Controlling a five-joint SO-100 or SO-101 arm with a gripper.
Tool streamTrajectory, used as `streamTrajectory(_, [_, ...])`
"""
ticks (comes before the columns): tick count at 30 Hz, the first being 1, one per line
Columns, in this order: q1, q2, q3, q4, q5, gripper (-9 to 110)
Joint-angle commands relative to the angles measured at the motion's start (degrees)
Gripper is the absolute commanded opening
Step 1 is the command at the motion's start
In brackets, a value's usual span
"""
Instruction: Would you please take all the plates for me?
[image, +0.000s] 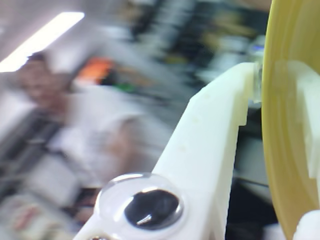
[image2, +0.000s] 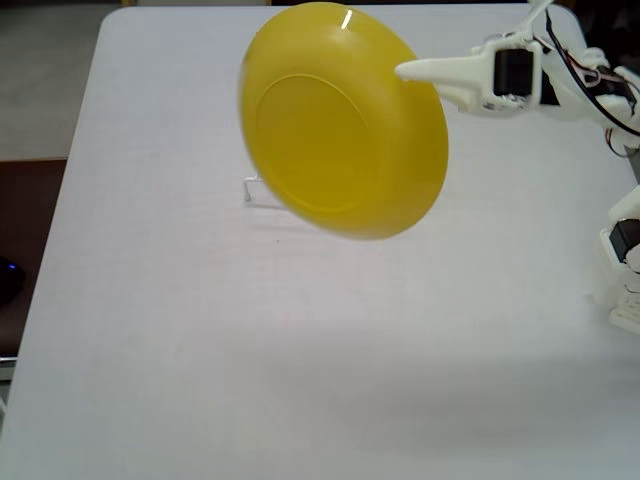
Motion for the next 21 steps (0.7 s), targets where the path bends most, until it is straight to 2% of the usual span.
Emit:
streamTrajectory(1, [-3.16, -1.05, -1.85, -11.07, 3.25, -1])
streamTrajectory(12, [-0.62, -11.87, -4.13, -29.36, 18.11, -1])
streamTrajectory(21, [2.72, -16.35, -4.13, -35.24, 22.94, -1])
